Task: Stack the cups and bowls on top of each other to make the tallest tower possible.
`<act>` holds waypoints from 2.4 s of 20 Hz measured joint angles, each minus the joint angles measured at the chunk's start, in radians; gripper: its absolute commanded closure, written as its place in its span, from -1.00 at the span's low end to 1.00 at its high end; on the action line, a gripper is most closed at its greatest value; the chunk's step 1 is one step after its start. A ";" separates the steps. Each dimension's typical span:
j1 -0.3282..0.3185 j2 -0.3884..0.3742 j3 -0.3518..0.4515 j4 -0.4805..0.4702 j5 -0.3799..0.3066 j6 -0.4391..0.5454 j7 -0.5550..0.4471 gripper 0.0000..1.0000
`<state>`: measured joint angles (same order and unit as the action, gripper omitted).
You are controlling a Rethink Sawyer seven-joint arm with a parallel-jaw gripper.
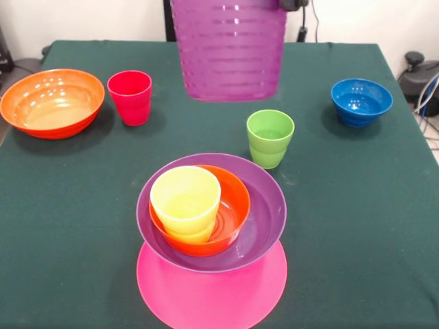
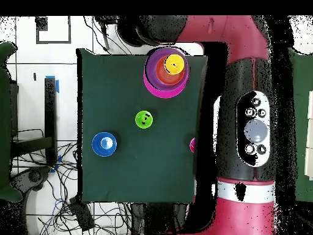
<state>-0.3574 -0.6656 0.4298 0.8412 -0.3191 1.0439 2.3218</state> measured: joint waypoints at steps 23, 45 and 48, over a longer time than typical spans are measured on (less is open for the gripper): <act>0.046 0.261 -0.012 -0.470 -0.069 0.408 0.000 1.00; 0.055 0.371 0.116 -0.653 -0.230 0.480 0.000 1.00; 0.055 0.381 0.150 -0.659 -0.256 0.481 0.000 1.00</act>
<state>-0.3024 -0.2848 0.5795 0.1820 -0.5746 1.5246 2.3218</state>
